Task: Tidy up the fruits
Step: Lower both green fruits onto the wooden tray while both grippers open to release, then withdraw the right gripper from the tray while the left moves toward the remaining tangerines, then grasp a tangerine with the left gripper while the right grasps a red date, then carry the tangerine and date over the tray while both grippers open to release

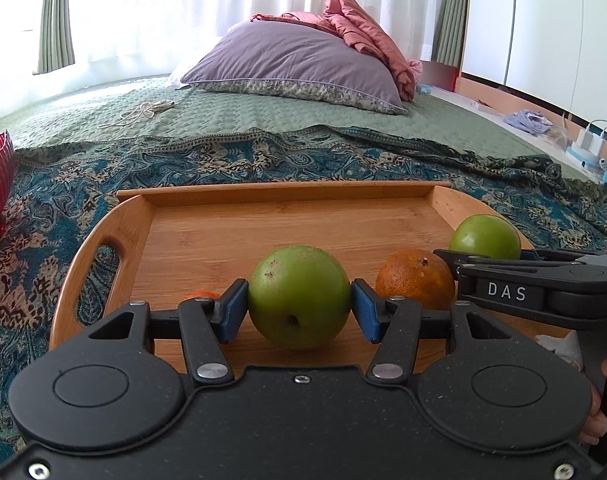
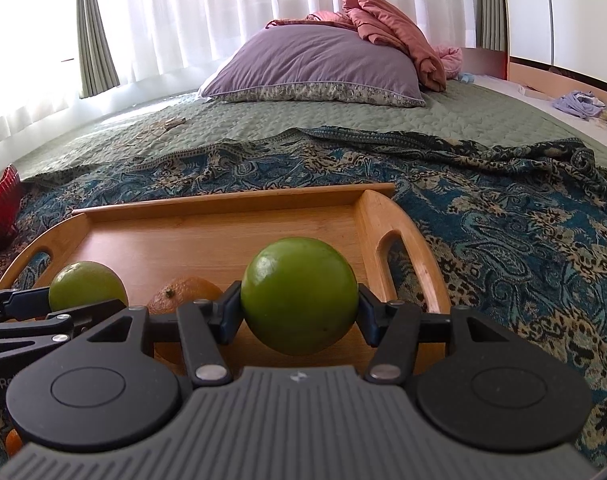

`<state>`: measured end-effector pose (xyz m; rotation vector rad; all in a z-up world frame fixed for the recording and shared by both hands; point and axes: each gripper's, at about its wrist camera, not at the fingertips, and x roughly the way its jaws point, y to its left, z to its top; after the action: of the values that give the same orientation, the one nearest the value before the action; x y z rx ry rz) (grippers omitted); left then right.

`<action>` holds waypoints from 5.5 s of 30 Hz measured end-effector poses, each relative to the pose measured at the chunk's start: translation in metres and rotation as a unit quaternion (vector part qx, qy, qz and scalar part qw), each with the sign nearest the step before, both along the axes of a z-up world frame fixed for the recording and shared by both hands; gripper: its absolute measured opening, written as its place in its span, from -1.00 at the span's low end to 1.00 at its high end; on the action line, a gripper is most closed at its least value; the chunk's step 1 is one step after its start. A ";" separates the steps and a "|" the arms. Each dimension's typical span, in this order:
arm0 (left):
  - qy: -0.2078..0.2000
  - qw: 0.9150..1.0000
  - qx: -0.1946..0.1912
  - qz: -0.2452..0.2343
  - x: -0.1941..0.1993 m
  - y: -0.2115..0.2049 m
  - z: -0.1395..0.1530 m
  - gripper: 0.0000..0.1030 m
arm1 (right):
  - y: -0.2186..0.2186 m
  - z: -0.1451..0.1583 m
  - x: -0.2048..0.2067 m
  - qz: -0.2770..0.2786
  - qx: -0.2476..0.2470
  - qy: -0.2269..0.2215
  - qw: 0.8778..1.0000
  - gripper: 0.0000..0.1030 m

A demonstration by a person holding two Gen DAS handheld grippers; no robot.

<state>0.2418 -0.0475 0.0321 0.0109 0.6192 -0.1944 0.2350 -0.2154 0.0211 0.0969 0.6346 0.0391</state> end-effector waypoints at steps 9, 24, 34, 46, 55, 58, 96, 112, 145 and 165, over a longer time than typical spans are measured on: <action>-0.004 1.000 0.005 -0.005 -0.001 0.000 -0.001 0.04 | -0.001 -0.002 0.002 -0.005 0.000 0.006 1.000 0.19; -0.005 1.000 0.010 -0.008 -0.003 -0.001 -0.001 0.04 | -0.002 -0.006 0.005 -0.010 0.002 0.011 1.000 0.19; -0.031 0.999 0.021 -0.028 -0.020 0.001 0.012 0.18 | 0.002 -0.002 -0.008 0.008 -0.011 -0.003 1.000 0.43; -0.049 0.998 0.012 -0.032 -0.066 0.016 0.018 0.47 | -0.004 0.006 -0.047 0.017 -0.015 -0.024 0.999 0.57; -0.066 0.997 0.001 -0.030 -0.112 0.027 0.018 0.63 | 0.002 0.014 -0.091 0.042 -0.026 -0.056 0.997 0.67; -0.069 0.997 0.003 -0.029 -0.125 0.029 0.016 0.66 | 0.005 0.016 -0.104 0.053 -0.027 -0.064 0.996 0.71; -0.022 0.999 0.007 -0.024 -0.179 0.039 -0.015 0.73 | 0.034 -0.018 -0.146 0.141 -0.058 -0.074 0.986 0.95; -0.001 0.999 -0.012 -0.037 -0.188 0.035 -0.015 0.01 | 0.034 -0.021 -0.148 0.143 -0.061 -0.075 0.985 0.50; -0.004 0.999 -0.048 -0.013 -0.188 0.039 -0.012 -0.30 | 0.045 -0.011 -0.145 0.162 -0.097 -0.071 0.980 -0.48; -0.010 0.997 -0.071 0.017 -0.046 0.066 0.049 -0.31 | 0.015 0.051 -0.048 0.074 -0.064 -0.068 0.993 -0.48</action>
<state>0.1955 0.0180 0.0808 -0.1353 0.5846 -0.2049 0.1867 -0.2001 0.0716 -0.0761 0.5064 0.1463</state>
